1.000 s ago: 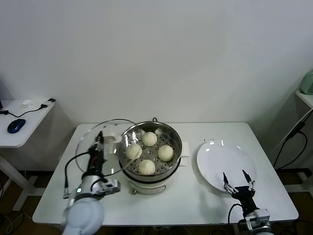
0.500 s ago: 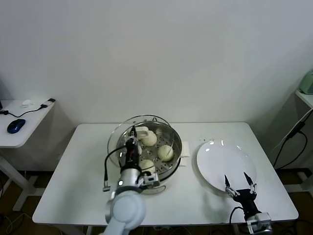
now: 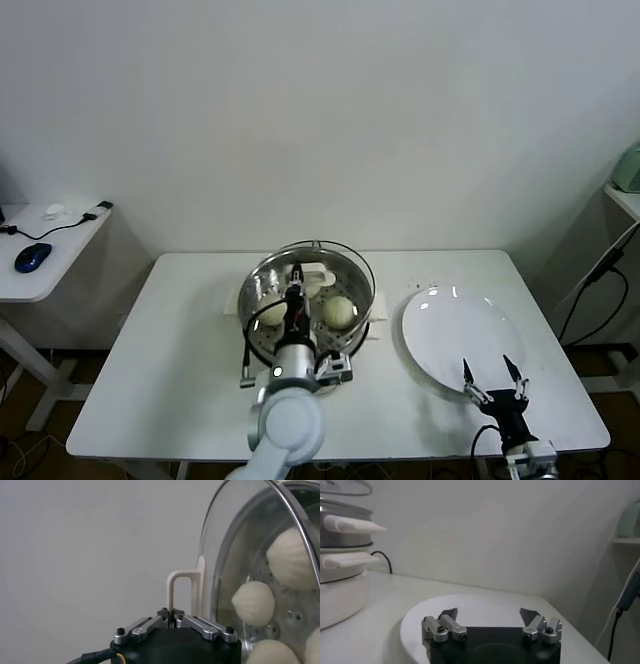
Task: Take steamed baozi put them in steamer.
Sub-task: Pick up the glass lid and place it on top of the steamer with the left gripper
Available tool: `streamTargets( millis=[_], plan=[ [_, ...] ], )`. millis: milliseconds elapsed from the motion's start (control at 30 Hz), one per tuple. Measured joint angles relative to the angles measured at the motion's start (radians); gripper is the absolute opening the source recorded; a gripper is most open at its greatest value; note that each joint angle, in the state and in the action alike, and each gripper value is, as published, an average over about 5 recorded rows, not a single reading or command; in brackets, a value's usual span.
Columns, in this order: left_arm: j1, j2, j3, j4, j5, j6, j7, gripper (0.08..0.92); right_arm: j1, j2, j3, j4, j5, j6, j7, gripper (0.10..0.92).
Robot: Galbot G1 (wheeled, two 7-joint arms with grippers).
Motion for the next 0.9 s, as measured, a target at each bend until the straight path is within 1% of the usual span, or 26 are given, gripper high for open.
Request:
streamTargets(
  millis=[367, 900],
  plan=[
    [-0.009, -0.004, -0.012, 0.056, 0.015, -0.004, -0.021, 0.133, 0.000, 0.012, 0.004, -0.004, -0.005, 0.021, 0.012, 0.823],
    [-0.004, -0.012, -0.020, 0.094, 0.037, -0.013, -0.042, 0.133, -0.005, 0.014, 0.005, -0.014, -0.013, 0.053, 0.019, 0.823]
  ],
)
